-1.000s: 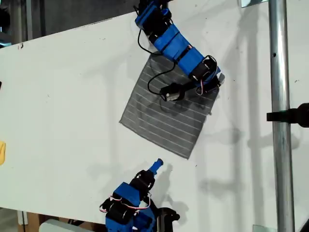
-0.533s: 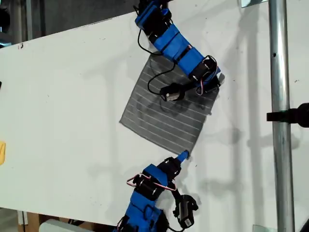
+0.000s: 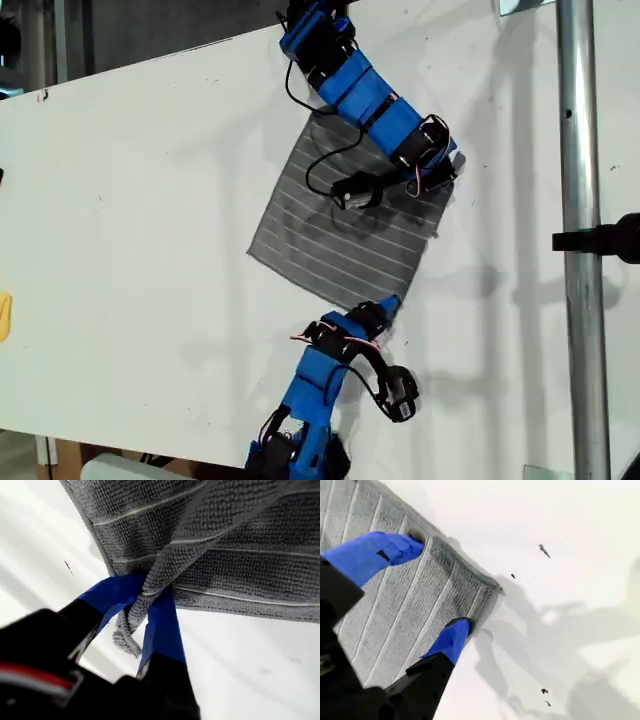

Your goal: Grasp corners of a towel and fold twice.

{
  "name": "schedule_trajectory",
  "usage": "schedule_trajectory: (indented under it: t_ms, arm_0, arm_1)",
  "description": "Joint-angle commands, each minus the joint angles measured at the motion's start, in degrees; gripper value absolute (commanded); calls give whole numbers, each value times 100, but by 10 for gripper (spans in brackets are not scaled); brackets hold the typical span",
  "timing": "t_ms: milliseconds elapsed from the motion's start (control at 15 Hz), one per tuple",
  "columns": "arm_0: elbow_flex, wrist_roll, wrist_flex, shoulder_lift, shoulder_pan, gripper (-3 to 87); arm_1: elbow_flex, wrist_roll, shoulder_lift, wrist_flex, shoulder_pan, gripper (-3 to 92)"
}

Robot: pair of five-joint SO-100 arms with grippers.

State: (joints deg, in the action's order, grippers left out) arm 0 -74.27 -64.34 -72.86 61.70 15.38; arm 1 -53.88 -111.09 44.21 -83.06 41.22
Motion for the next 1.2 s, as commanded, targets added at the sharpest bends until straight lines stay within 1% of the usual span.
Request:
schedule_trajectory:
  t_ms: [0,67,133,200,267,400,533,600,800,867,933,1133]
  arm_0:
    - [413,-193,431,-510,-255,258]
    - [413,-290,527,-712,-316,223]
    - [378,-422,554,-773,-352,116]
    - [343,-545,562,-738,-369,-28]
    - [413,-563,519,-694,-325,-28]
    - [844,-668,123,-686,-237,-29]
    - [1547,-738,-501,-650,-53,-29]
    - [1916,-826,-932,-554,62,-29]
    - [1837,-1371,-1907,334,404,-29]
    - [1846,-1538,-2101,554,624,-29]
    - [1793,-1784,-2162,773,888,-29]
    - [1644,-2514,-2171,879,1503,-29]
  arm_1:
    - [-26,-53,79,-44,88,-2]
    - [-26,-79,88,-62,97,-2]
    - [-62,-114,105,-62,123,-2]
    - [-88,-141,114,-62,132,-2]
    - [-97,-149,114,-62,132,-2]
    - [-97,-149,141,-26,123,-2]
    - [9,-114,299,0,123,-2]
    - [132,-26,396,88,114,-2]
    - [255,492,615,853,53,-2]
    - [255,650,703,1213,70,-2]
    - [255,712,756,1547,132,-2]
    - [255,853,835,2276,290,-2]
